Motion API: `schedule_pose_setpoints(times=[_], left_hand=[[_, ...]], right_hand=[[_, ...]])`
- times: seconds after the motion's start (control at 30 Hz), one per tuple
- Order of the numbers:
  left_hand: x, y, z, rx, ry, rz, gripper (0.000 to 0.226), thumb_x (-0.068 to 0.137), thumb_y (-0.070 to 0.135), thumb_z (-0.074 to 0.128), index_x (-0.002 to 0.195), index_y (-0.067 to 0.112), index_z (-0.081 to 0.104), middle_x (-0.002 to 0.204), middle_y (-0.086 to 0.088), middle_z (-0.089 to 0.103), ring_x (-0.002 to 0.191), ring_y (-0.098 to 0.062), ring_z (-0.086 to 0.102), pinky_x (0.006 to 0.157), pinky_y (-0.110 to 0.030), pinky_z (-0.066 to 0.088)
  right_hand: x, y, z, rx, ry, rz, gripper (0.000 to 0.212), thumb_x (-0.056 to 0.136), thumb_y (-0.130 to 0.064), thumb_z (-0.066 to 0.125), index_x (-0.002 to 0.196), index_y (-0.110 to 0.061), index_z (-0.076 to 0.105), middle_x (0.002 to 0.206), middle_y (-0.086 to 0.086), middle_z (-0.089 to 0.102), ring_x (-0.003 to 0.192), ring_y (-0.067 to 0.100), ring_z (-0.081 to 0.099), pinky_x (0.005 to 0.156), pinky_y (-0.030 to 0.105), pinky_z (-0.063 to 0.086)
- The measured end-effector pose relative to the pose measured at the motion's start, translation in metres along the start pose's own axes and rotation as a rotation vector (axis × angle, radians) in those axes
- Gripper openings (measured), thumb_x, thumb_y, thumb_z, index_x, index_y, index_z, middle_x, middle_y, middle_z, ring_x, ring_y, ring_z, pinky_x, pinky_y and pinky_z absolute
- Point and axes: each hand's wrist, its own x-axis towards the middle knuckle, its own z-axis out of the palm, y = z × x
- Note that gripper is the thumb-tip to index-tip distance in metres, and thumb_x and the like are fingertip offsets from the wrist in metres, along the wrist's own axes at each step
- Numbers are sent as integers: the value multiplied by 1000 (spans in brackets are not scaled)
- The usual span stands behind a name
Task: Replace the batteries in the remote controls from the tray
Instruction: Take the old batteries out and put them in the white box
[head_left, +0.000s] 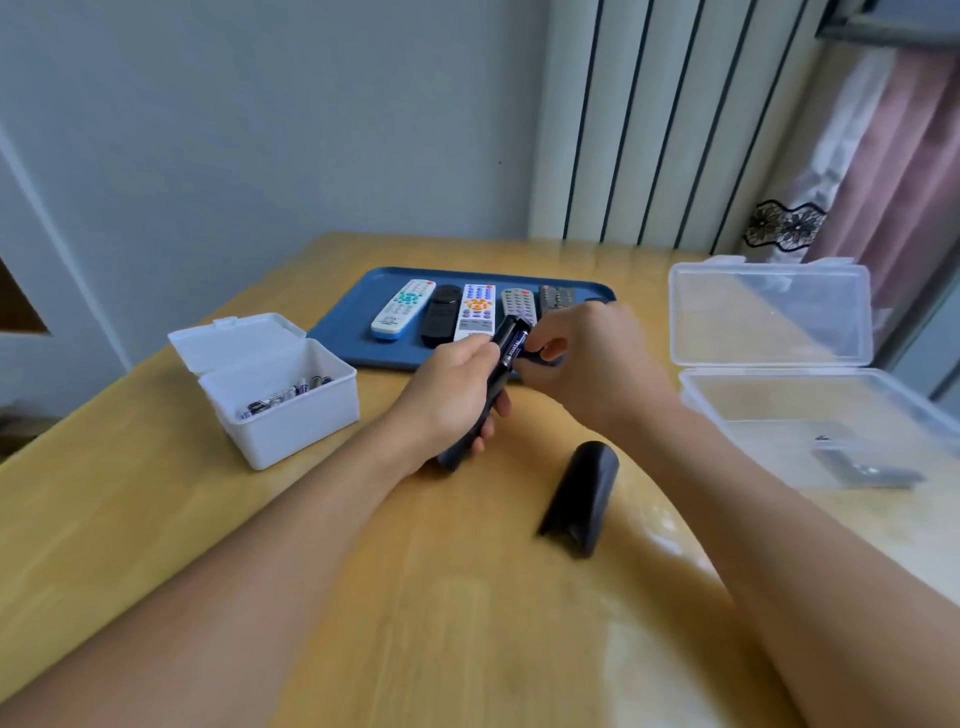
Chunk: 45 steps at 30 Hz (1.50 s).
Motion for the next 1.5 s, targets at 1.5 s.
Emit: schedule_pose_setpoints(times=[1.5], left_hand=[[-5,32,-65,-55,366,188,34,106,31,34,98,3,52,73,-10,59,49,-23,48,43,-29,42]], right_hand=[[9,-26,10,958,-7,371,14,99,-4,58,96,-6,71,73,8,68,64,17,60,60,30,50]])
